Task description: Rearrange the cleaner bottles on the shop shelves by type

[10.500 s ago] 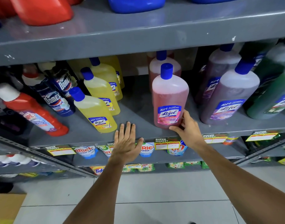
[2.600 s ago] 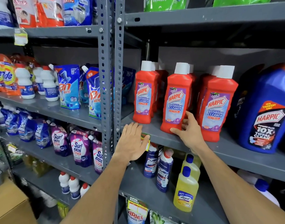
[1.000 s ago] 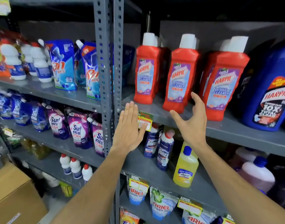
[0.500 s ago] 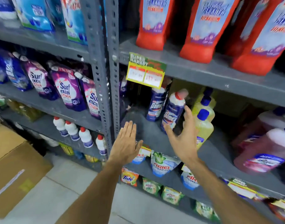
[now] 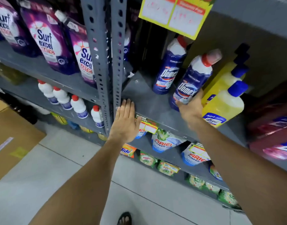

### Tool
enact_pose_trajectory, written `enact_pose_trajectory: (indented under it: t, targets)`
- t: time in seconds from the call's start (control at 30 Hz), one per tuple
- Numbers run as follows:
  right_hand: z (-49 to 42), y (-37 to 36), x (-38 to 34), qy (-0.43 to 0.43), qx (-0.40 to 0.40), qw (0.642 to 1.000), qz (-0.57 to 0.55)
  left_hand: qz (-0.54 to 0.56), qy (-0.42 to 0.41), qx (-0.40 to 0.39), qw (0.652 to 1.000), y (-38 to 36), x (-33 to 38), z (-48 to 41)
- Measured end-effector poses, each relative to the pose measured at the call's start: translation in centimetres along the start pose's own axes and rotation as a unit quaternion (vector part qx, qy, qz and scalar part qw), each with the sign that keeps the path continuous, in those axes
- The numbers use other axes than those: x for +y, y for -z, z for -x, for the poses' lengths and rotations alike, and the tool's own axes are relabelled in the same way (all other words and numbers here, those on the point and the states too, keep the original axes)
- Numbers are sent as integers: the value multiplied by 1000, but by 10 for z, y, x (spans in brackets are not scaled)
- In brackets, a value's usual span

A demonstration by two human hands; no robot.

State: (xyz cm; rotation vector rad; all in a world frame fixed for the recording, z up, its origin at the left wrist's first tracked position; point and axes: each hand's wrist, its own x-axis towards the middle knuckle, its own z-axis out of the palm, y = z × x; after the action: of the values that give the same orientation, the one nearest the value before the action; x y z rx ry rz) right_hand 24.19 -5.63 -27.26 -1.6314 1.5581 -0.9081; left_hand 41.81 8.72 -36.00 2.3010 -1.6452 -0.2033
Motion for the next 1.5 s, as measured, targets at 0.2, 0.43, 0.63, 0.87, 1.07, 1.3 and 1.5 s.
enact_pose_trajectory:
  t: [0.2, 0.43, 0.63, 0.87, 1.07, 1.3, 1.5]
  targets:
    - [3, -16, 12, 38, 23, 999, 19, -7, 2, 17, 1000, -4, 1, 1]
    - [16, -34, 7, 99, -105, 989, -11, -24, -1, 30, 999, -5, 2, 2]
    - [11, -39, 4, 103, -131, 986, -19, -72, -50, 42, 995, -4, -2, 3]
    - [8, -42, 4, 106, -142, 984, -23, -64, -69, 43, 995, -1, -8, -4]
    - [5, -46, 2, 103, -149, 983, -17, -66, -60, 42, 995, -3, -7, -4]
    - [4, -47, 4, 98, -156, 983, -20, -71, -48, 51, 995, -3, -2, -3]
    - [5, -47, 3, 103, -156, 982, -15, -80, -47, 45, 995, -2, -2, -3]
